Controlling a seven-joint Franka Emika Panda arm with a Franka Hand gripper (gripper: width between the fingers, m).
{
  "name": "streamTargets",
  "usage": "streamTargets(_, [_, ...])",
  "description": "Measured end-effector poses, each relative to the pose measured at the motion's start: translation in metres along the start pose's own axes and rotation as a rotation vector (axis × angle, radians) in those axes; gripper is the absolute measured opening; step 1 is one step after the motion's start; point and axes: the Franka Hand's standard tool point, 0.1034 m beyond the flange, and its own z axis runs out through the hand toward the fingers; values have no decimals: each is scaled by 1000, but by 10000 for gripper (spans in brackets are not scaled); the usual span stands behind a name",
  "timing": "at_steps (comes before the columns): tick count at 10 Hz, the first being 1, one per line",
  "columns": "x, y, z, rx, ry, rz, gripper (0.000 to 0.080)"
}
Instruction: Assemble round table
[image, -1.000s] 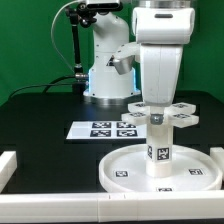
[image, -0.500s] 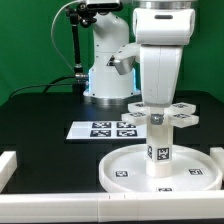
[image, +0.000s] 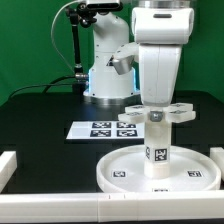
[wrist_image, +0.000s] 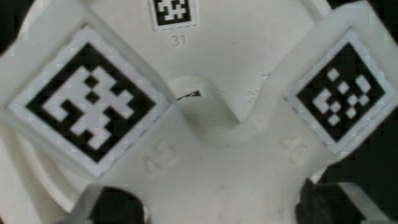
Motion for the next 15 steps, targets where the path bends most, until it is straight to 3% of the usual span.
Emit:
streamTargets(4, [0,0,0,4,2,217,429])
streamTargets(9, [-1,-2,0,48,37,878,429])
streamTargets(10, [0,-2,0,47,39,909,429])
streamTargets(11, [2,-2,0,64,53,1045,429])
streamTargets(15, [5,0,-3,73,64,1269,429])
